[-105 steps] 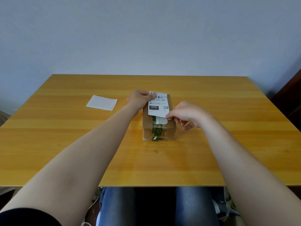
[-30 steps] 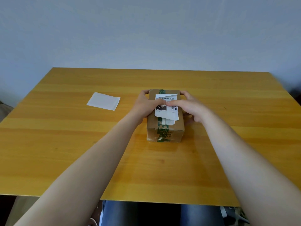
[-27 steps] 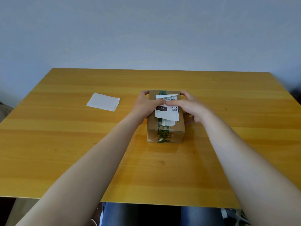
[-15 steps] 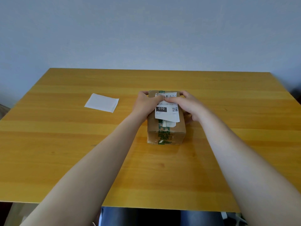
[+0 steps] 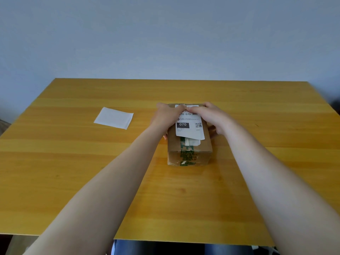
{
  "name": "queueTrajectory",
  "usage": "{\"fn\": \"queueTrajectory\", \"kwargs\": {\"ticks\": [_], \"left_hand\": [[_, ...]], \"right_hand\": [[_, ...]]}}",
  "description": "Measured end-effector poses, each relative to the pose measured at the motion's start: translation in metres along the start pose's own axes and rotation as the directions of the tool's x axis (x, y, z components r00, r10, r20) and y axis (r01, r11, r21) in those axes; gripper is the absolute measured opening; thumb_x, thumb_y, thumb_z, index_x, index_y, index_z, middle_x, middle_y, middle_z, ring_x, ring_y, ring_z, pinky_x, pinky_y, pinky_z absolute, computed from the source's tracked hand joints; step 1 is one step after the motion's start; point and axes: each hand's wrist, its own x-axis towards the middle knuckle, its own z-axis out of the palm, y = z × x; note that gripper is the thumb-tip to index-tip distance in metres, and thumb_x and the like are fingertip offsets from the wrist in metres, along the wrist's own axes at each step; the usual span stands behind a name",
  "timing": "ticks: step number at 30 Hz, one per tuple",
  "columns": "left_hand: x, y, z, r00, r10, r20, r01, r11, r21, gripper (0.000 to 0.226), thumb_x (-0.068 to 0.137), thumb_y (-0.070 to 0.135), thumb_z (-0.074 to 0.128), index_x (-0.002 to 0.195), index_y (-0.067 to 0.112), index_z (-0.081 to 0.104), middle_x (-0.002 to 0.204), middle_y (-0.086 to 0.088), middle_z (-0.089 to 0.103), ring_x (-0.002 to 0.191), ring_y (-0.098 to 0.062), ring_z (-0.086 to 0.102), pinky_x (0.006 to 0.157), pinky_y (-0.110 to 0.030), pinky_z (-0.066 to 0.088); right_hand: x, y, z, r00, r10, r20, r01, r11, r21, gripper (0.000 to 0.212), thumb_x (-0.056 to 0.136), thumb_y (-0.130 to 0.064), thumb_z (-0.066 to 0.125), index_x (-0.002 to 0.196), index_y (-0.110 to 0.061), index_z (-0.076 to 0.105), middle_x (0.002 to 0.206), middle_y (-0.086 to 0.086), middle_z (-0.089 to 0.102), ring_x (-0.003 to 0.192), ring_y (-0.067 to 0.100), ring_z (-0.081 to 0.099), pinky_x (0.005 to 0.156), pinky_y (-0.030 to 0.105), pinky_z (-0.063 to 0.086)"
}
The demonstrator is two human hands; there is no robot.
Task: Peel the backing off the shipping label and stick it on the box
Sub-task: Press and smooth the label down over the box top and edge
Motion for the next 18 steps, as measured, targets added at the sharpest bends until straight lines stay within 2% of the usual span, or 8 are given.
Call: {"fn": "queueTrajectory", "kwargs": {"ticks": [5,10,15,18], "left_hand": [[0.002,0.002,0.003,1.0,0.009,-0.015,-0.009,0.999,-0.041,0.078,0.076,0.063,0.067,0.129,0.015,0.034,0.117,-0.012,0.066,0.098,-0.038,0.072,0.082,-0.059,0.063],[0.016,0.0,0.004,0.999,-0.035,0.008,0.036,0.995,-0.094,0.091,0.057,0.068,0.069,0.126,0.018,0.035,0.116,-0.013,0.072,0.095,-0.041,0.075,0.07,-0.068,0.062],[0.023,-0.004,0.007,0.999,-0.036,0.033,0.039,0.992,-0.116,0.081,0.065,0.065,0.069,0.12,0.021,0.03,0.118,-0.015,0.068,0.1,-0.044,0.073,0.073,-0.07,0.061],[0.009,-0.002,0.002,0.998,-0.046,0.039,0.052,0.988,-0.149,0.071,0.073,0.062,0.068,0.119,0.017,0.038,0.115,-0.014,0.072,0.098,-0.042,0.074,0.077,-0.069,0.061]], "right_hand": [[0.006,-0.002,0.004,1.0,0.014,0.0,-0.014,1.0,-0.018,0.06,0.093,-0.06,0.068,0.137,-0.024,0.047,0.107,0.003,0.069,0.085,0.024,0.066,0.062,0.039,0.05],[0.008,-0.003,0.004,1.0,-0.001,0.0,0.001,1.0,-0.011,0.058,0.095,-0.06,0.066,0.135,-0.022,0.047,0.113,0.004,0.068,0.086,0.021,0.064,0.061,0.034,0.045],[0.012,-0.002,0.01,0.998,-0.033,-0.049,0.032,0.999,-0.017,0.057,0.096,-0.06,0.063,0.133,-0.019,0.049,0.112,0.005,0.068,0.084,0.02,0.065,0.061,0.032,0.043],[0.009,0.0,0.012,0.996,-0.062,-0.062,0.06,0.998,-0.022,0.057,0.097,-0.063,0.058,0.134,-0.021,0.054,0.114,0.004,0.071,0.09,0.021,0.067,0.065,0.032,0.045]]}}
